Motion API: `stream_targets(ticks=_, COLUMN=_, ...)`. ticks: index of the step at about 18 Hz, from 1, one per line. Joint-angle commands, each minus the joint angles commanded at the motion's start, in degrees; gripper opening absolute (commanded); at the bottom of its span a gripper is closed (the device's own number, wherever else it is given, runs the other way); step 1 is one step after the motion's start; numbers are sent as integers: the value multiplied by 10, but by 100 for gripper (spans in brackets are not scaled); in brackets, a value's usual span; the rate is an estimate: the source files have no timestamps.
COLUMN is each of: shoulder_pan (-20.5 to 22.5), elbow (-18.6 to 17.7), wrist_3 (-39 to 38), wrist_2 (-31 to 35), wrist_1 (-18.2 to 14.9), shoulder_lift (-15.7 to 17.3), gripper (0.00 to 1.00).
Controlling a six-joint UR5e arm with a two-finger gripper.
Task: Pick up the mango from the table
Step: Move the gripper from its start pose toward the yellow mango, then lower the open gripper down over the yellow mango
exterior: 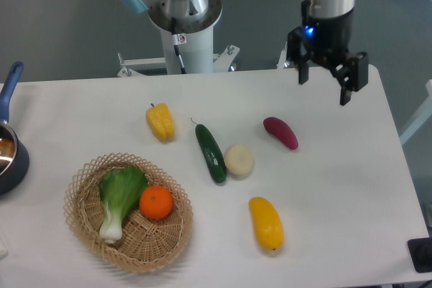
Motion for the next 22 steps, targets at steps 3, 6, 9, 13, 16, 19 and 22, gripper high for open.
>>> stream_targets(ticks=3, shoulder_pan=-19, elbow=2, wrist_3=-62, wrist_2=-1, wrist_1=5, shoulder_lift=-12, gripper=100)
stream_targets(ticks=6, shoulder_pan=-29, elbow=3, wrist_3=-139, wrist_2=-7, wrist_1=5, shoulder_lift=-34, gripper=100)
stream_targets(ticks=9, shoulder_pan=-44, elbow=15, wrist_3=-216, wrist_2=-4, wrist_1=5, shoulder_lift=-69, gripper=100)
stream_targets(ticks=13, shoulder_pan=-55, elbow=25, wrist_3=-311, wrist_2=-6, wrist_1=12, shoulder_lift=-106, gripper=100)
stream_targets(ticks=16, shoulder_pan=-60, elbow=20, wrist_3=-327, wrist_2=-15, wrist_1=53, shoulder_lift=-136, gripper=100)
stream_targets(ticks=19, shoulder_pan=-60, elbow=19, wrist_3=-366, wrist_2=-21, wrist_1=65, shoulder_lift=-164, gripper=100)
stream_targets(ticks=22, shoulder_pan=-61, elbow=13, wrist_3=-384, wrist_2=-18, wrist_1=100, shoulder_lift=-193, gripper=100)
